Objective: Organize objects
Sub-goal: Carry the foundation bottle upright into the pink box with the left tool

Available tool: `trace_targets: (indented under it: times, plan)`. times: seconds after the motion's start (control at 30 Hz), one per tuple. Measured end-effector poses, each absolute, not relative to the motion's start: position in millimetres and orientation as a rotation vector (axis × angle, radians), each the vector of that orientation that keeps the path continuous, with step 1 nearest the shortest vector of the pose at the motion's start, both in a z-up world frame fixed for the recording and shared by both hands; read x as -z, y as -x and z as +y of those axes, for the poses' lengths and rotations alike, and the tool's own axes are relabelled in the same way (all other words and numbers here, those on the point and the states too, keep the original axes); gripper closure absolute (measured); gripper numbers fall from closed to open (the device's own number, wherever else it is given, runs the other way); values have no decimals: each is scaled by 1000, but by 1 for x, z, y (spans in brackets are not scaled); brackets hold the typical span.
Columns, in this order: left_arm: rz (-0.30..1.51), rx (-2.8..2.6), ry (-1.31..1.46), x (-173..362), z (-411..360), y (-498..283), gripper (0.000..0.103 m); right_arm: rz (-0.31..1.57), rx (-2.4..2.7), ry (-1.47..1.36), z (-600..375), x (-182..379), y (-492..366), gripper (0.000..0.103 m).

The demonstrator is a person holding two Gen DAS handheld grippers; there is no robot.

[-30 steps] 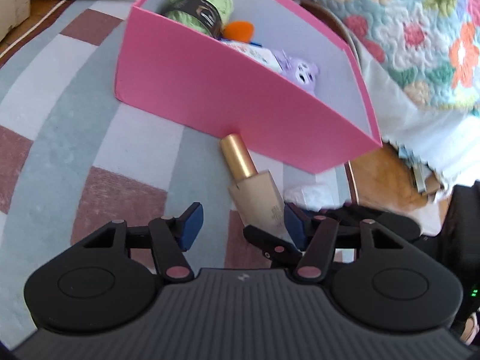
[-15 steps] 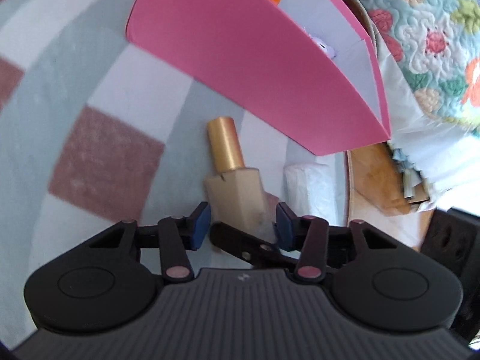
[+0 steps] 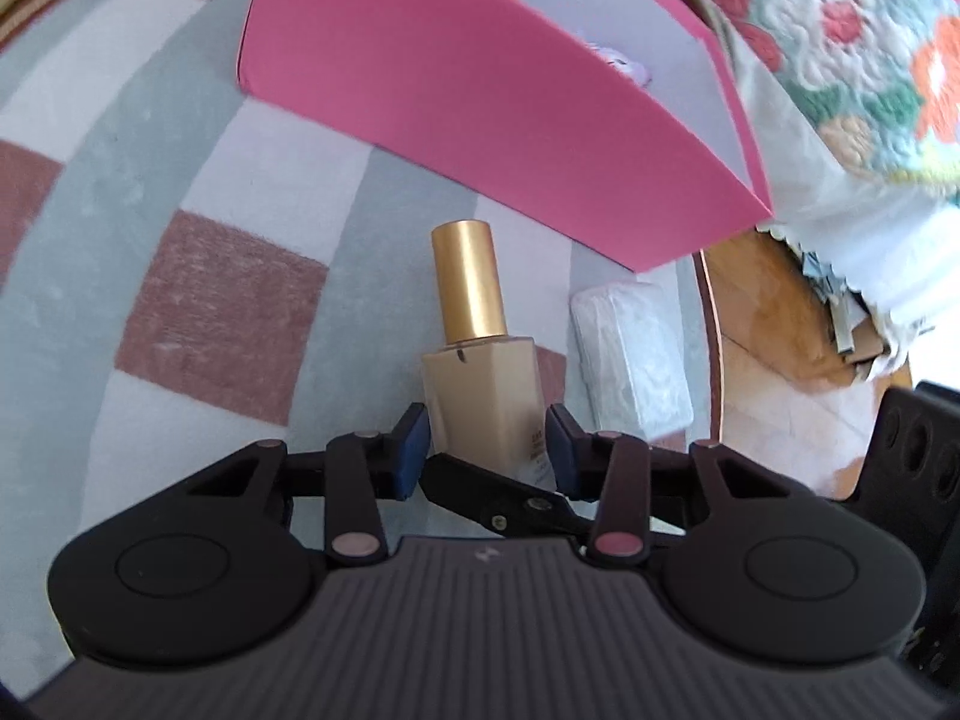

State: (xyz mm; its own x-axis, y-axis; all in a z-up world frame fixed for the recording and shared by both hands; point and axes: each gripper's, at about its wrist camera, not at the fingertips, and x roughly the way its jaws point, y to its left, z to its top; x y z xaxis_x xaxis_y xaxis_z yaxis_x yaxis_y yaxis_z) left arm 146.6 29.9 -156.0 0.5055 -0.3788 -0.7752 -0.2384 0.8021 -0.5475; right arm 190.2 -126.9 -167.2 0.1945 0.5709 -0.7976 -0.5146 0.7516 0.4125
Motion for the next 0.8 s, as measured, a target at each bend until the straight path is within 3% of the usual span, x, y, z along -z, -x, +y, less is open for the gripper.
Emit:
trace_targets:
  times: [0.8]
  plan:
    - [894, 202, 683, 5, 46, -108, 64, 845, -866, 181, -128, 18, -151, 62]
